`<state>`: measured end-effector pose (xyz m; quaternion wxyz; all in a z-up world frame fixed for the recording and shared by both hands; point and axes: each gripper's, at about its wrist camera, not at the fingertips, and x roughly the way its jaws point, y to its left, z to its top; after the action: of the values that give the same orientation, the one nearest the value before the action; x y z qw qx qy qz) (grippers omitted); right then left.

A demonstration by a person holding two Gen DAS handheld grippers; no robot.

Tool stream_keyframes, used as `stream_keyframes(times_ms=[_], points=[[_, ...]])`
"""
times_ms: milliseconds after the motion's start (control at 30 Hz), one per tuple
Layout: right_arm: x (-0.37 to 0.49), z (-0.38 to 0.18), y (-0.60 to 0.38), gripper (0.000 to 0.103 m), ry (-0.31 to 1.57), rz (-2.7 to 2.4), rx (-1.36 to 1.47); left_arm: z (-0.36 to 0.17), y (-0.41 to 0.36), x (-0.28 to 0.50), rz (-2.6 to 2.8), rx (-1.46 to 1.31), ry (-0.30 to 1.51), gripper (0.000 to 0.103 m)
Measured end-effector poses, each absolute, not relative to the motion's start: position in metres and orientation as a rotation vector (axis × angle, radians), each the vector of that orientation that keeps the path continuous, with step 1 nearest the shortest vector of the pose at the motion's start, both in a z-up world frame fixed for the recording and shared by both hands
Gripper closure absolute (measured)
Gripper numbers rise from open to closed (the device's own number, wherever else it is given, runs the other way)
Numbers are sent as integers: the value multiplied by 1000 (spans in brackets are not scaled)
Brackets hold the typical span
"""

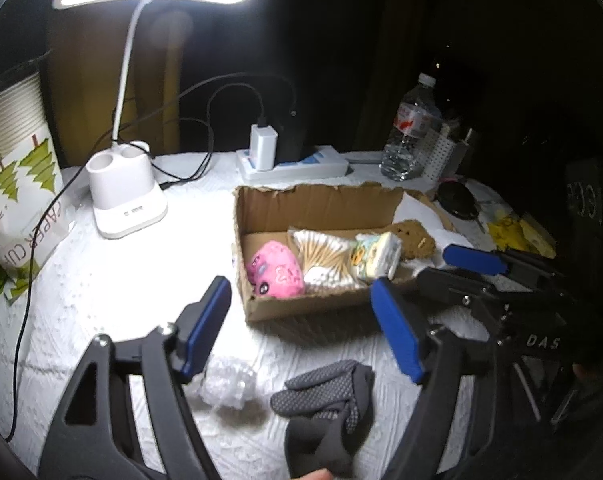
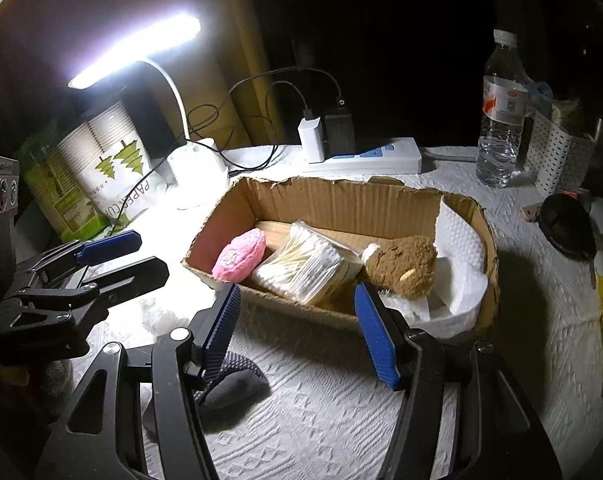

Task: Organize soft objects
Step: 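Open both tools to release the plush toy and tissue pack into the box, then grasp the bubble-wrap bundle with the left tool while the right tool grasps the grey glove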

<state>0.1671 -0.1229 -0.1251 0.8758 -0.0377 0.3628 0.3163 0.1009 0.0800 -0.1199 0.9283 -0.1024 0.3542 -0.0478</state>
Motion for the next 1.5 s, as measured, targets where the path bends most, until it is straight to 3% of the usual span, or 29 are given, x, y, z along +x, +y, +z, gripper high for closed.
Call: stream_keyframes(times_ms=[967,1100,1367,1467,1500], points=[[120,-179,-56,40,881,657,-153,-173,139,51,-69,-268,788,28],[122,-191,-45,29,923,654,-171,-181,144,53,-65,-280,810,16],[121,-207,-35,29,979,660,-203,-188,147,63,-67,-273,829,15],[117,-208,-33,38,970,664,-226,-190,145,72,-64,-261,844,15],[118,-208,-34,46,970,671,-223,-192,145,75,-62,-259,852,15]])
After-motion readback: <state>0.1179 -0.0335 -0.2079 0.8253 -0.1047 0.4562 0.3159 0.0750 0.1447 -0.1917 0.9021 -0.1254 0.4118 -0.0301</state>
